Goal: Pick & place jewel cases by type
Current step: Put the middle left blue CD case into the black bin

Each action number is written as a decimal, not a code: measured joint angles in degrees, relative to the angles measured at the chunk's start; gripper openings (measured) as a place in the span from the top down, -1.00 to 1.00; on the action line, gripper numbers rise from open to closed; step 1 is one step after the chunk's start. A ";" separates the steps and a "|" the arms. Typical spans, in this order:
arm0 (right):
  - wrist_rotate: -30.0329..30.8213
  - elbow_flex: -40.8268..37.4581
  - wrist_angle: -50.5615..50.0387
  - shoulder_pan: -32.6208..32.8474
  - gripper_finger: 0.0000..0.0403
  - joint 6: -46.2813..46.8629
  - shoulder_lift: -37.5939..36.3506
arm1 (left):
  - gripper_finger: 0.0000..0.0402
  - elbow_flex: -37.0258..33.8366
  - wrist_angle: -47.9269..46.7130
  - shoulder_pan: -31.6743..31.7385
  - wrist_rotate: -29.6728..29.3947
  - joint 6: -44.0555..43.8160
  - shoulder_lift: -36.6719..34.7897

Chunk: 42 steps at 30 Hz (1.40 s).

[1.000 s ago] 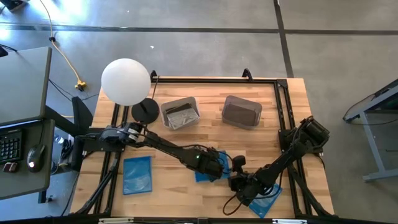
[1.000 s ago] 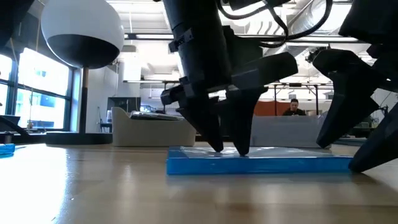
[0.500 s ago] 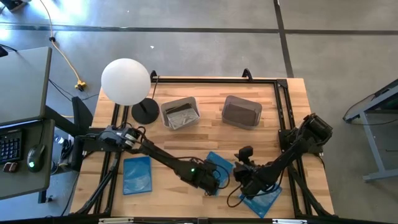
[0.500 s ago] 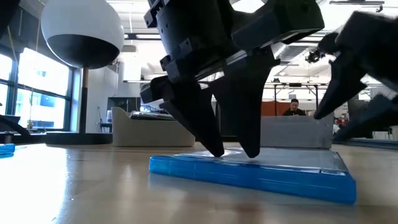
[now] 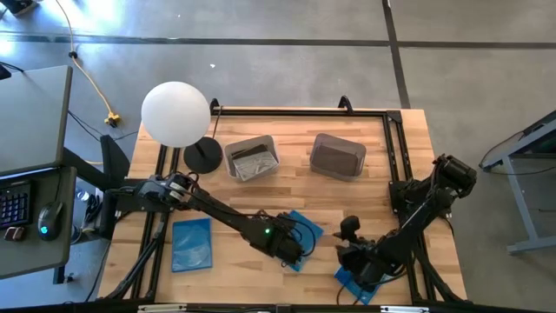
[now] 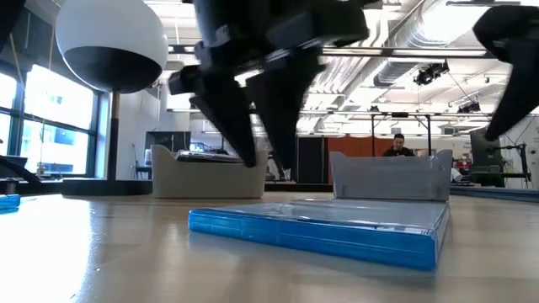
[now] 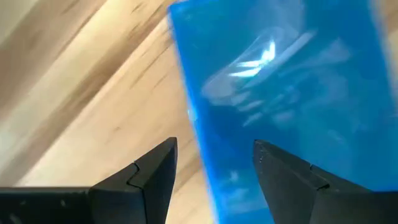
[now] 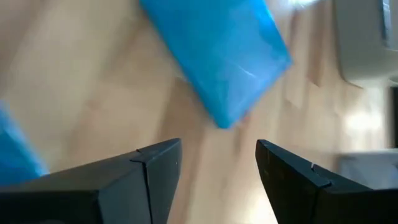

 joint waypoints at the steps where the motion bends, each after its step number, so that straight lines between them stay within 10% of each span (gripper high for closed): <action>1: -0.34 -0.61 2.38 0.60 0.00 -0.72 0.00 | -0.02 -0.02 -1.14 0.00 0.41 0.06 -0.17; 11: -0.99 -11.66 32.38 2.95 0.00 -18.98 0.04 | -0.02 -0.04 1.60 0.62 8.82 10.45 -1.16; 23: -2.96 -12.47 37.50 -3.02 0.00 -23.36 0.07 | -0.02 -0.75 -13.69 1.19 3.78 11.97 -13.04; 29: -3.52 -12.45 41.80 -4.62 0.00 -28.74 0.26 | -0.02 -11.39 -3.64 0.70 4.70 13.93 -18.41; 42: -6.82 -12.46 42.23 -6.71 0.00 -31.51 0.34 | -0.02 -48.34 49.72 5.78 11.91 2.65 -23.39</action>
